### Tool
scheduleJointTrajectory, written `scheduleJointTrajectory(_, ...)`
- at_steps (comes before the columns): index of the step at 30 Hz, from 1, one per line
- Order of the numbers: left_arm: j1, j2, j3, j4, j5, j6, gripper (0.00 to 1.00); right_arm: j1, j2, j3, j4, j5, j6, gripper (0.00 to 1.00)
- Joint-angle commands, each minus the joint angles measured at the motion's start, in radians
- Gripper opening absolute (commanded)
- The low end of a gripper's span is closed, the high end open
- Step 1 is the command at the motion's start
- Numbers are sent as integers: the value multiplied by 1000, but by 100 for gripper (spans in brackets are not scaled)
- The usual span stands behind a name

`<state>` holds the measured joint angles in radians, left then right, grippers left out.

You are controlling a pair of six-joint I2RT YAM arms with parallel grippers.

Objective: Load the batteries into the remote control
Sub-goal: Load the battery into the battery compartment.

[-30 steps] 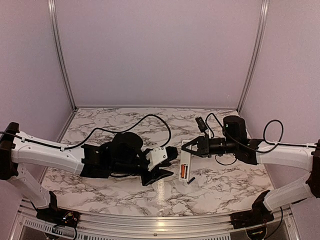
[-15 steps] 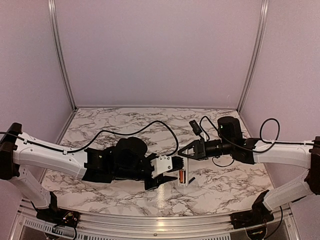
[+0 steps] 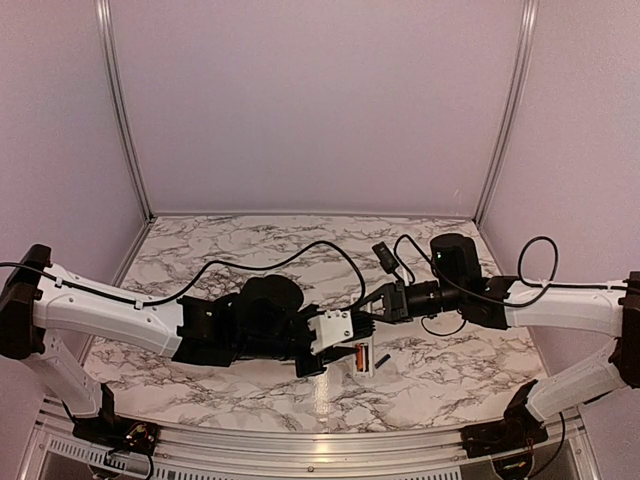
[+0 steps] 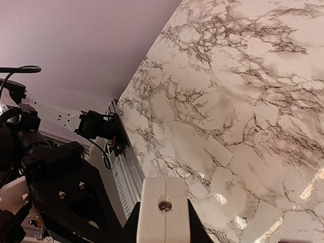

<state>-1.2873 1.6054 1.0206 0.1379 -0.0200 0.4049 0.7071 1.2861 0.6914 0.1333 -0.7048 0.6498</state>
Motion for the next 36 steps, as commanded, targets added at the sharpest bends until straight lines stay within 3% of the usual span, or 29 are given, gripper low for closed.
scheduleJointTrajectory(1,-6,26,32,6,-19,3,25,15,14,52,-7,7,-15,0)
scheduleJointTrajectory(36,-28,133,51,-93,-16,-2,4,26,-17,80,12,-13,-2,0)
